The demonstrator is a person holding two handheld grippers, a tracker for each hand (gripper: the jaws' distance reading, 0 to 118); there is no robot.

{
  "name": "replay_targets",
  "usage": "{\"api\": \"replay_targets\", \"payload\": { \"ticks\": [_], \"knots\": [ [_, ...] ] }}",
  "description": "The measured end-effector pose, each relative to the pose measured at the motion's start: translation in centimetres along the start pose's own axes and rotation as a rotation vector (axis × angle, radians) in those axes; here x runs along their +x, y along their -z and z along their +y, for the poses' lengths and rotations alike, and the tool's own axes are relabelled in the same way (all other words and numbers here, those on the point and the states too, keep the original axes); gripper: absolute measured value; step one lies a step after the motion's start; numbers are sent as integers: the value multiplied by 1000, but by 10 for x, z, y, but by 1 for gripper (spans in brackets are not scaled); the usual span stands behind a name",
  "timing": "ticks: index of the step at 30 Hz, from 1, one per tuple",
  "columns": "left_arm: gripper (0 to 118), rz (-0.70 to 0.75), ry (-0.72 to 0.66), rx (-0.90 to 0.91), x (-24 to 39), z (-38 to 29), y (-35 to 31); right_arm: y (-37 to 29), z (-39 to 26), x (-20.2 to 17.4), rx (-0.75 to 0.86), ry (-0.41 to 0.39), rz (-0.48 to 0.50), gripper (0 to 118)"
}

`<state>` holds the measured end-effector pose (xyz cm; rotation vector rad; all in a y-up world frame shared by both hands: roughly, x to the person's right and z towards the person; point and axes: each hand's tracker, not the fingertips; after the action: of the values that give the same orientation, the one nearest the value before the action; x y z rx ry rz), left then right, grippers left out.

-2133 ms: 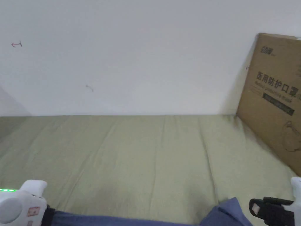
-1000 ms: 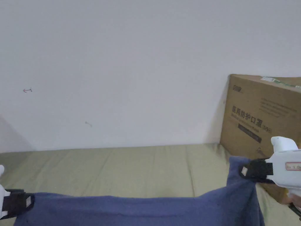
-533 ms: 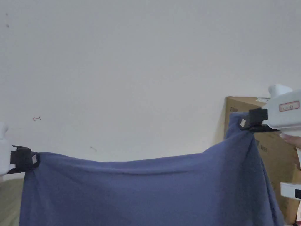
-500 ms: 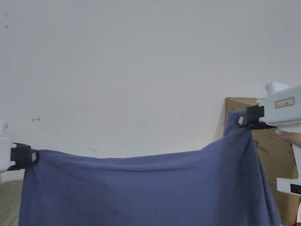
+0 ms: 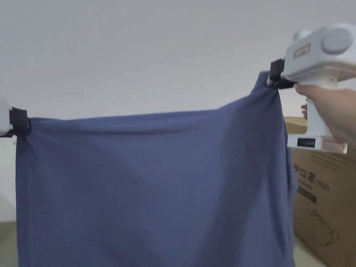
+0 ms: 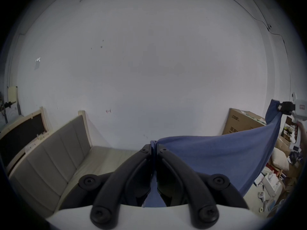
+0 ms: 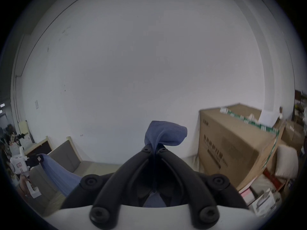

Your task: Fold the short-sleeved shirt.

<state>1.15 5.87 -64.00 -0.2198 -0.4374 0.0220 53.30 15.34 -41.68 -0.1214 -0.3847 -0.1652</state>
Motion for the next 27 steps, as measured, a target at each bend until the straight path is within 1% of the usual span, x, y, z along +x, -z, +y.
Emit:
{"api": "replay_targets", "payload": {
  "ticks": [2,6,8,10,13,15,16,17,19,21,22,23,24,25,27],
  "knots": [
    [4,12,-7,29,2,4,9,5,11,-5,24,-34,-20,0],
    [4,35,-2,52,10,3,21,10,11,-13,67,-64,-26,0],
    [4,47,6,37,13,-12,26,14,-11,-11,66,-56,-25,0],
    [4,46,10,-29,13,-40,31,22,-49,-7,1,-44,-24,0],
    [4,32,9,-167,11,-113,30,27,-150,5,-165,-39,-52,0],
    [4,0,-11,-301,7,-184,19,17,-239,17,-316,-3,-23,0],
    [4,-22,-20,-366,5,-222,8,6,-288,24,-408,39,-23,0],
    [4,-36,-26,-427,3,-255,-4,-6,-329,32,-492,74,0,0],
    [4,-64,-28,-571,0,-323,-33,-36,-414,45,-671,117,-34,0],
    [4,-94,-23,-670,-2,-382,-72,-81,-484,54,-787,127,-43,0],
    [4,-103,-19,-715,-8,-406,-88,-107,-513,58,-825,154,-48,0],
    [4,-110,-18,-735,-12,-423,-107,-135,-529,60,-862,206,-33,0],
    [4,-117,-10,-767,-14,-439,-126,-161,-547,63,-898,236,-28,0],
    [4,-124,-8,-797,-17,-451,-145,-185,-558,67,-914,237,-30,0],
    [4,-126,12,-801,-26,-467,-182,-234,-568,74,-911,246,-25,0]
  ]
}}
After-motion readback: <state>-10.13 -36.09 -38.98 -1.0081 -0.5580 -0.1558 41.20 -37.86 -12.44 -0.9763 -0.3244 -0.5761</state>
